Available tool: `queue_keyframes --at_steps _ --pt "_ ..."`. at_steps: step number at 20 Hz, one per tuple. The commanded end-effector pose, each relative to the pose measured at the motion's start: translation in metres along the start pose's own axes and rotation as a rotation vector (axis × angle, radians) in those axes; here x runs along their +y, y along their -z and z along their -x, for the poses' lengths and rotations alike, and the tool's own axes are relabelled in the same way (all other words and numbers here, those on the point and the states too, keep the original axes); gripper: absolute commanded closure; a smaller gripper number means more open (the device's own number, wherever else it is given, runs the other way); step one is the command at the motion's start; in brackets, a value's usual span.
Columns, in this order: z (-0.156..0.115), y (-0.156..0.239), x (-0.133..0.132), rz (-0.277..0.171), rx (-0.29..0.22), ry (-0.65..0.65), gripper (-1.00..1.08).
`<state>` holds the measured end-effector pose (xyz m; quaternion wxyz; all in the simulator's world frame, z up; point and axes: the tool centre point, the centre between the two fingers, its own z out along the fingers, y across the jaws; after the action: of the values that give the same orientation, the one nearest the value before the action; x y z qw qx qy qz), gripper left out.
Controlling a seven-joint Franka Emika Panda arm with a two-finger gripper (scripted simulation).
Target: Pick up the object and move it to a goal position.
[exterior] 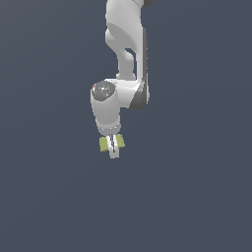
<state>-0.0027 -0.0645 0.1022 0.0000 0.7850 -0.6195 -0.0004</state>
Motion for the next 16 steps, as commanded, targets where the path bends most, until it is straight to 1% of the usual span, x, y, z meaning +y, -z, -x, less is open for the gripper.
queue_keyframes --at_steps 1,5,8,12,16 --pt "-0.028 0.017 0.001 -0.001 0.000 0.001 1.08" --pt "-0.065 0.038 0.001 0.000 0.001 0.001 1.08" --pt "-0.084 0.049 0.001 0.000 0.001 0.002 1.08" --pt "-0.098 0.057 0.000 0.000 0.001 0.002 1.08" --pt "-0.103 0.059 -0.001 0.000 0.001 0.002 1.08"
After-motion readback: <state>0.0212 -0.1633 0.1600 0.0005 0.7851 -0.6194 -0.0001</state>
